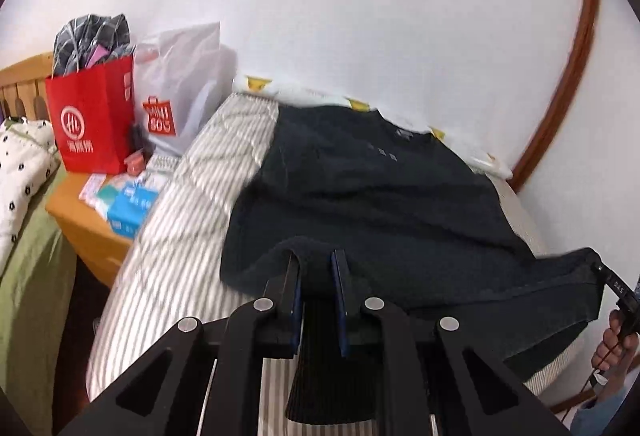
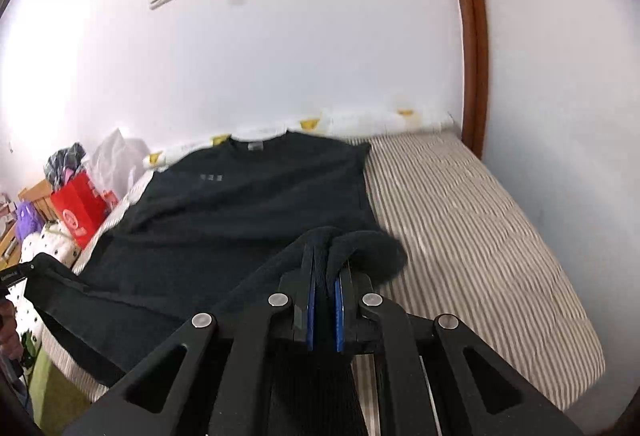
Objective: Fold small clothes
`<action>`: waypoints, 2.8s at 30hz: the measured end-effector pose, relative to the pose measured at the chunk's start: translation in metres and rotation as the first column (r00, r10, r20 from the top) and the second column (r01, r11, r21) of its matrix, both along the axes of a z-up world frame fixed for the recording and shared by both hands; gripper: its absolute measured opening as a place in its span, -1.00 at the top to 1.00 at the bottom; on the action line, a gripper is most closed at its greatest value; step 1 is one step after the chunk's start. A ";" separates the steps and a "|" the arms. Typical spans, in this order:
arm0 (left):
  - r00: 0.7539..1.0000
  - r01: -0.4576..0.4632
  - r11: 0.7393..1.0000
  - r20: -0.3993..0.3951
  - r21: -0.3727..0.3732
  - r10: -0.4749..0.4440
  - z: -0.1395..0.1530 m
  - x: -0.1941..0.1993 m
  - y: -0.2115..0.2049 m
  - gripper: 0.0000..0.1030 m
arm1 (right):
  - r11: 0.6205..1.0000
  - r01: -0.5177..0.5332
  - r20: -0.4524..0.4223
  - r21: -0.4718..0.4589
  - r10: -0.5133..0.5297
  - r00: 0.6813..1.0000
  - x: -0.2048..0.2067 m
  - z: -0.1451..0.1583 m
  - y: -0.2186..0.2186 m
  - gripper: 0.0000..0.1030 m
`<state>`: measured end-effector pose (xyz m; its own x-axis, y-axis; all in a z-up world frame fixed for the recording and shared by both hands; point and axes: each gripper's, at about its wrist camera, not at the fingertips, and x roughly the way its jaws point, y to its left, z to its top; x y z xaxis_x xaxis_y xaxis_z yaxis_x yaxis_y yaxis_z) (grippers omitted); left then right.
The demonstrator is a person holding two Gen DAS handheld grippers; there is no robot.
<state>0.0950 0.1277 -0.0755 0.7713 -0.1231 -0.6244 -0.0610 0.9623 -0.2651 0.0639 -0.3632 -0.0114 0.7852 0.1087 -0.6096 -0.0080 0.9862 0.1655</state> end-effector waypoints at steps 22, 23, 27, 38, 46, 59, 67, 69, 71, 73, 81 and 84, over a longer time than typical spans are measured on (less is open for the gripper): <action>0.998 -0.058 0.995 -0.010 0.082 0.059 -0.027 0.209 -0.008 0.75 | 0.998 0.032 -0.093 -0.048 -0.037 0.995 0.200 -0.056 0.013 0.87; 0.998 -0.059 0.995 -0.022 0.084 0.061 -0.032 0.214 -0.009 0.75 | 0.998 0.031 -0.104 -0.057 -0.036 0.994 0.205 -0.062 0.014 0.87; 0.996 -0.058 0.995 -0.068 0.075 0.063 -0.048 0.226 -0.007 0.73 | 0.996 0.030 -0.156 -0.087 -0.044 0.987 0.221 -0.086 0.015 0.87; 0.989 -0.033 0.998 -0.145 0.048 0.040 -0.056 0.228 -0.003 0.45 | 0.994 0.091 -0.241 -0.059 -0.103 0.965 0.221 -0.092 0.006 0.19; 0.995 0.001 1.000 -0.103 -0.006 -0.002 -0.038 0.166 0.002 -0.06 | 0.986 0.108 -0.186 -0.131 -0.131 0.974 0.143 -0.063 -0.001 -0.08; 0.983 -0.042 0.984 -0.182 -0.174 0.010 -0.085 0.074 0.028 -0.10 | 0.990 0.140 -0.312 0.019 -0.127 0.942 0.075 -0.103 -0.021 -0.10; 0.975 -0.078 0.958 -0.220 -0.274 0.016 -0.099 0.087 0.040 -0.10 | 0.983 0.171 -0.310 0.062 -0.144 0.940 0.078 -0.106 -0.016 -0.10; 0.976 -0.078 0.954 -0.217 -0.290 0.014 -0.102 0.092 0.041 -0.10 | 0.983 0.174 -0.308 0.056 -0.149 0.940 0.081 -0.106 -0.016 -0.10; 0.977 -0.077 0.947 -0.212 -0.313 0.010 -0.103 0.096 0.044 -0.10 | 0.981 0.184 -0.304 0.056 -0.159 0.939 0.084 -0.106 -0.020 -0.10; 0.977 -0.076 0.933 -0.214 -0.351 0.000 -0.105 0.103 0.048 -0.10 | 0.978 0.194 -0.302 0.071 -0.165 0.939 0.088 -0.105 -0.024 -0.10; 0.976 -0.091 0.921 -0.218 -0.379 0.007 -0.106 0.126 0.053 -0.13 | 0.966 0.233 -0.321 0.111 -0.186 0.928 0.115 -0.114 -0.030 -0.10; 0.974 -0.088 0.942 -0.226 -0.323 0.014 -0.104 0.133 0.047 -0.13 | 0.960 0.247 -0.340 0.133 -0.190 0.921 0.120 -0.123 -0.031 -0.10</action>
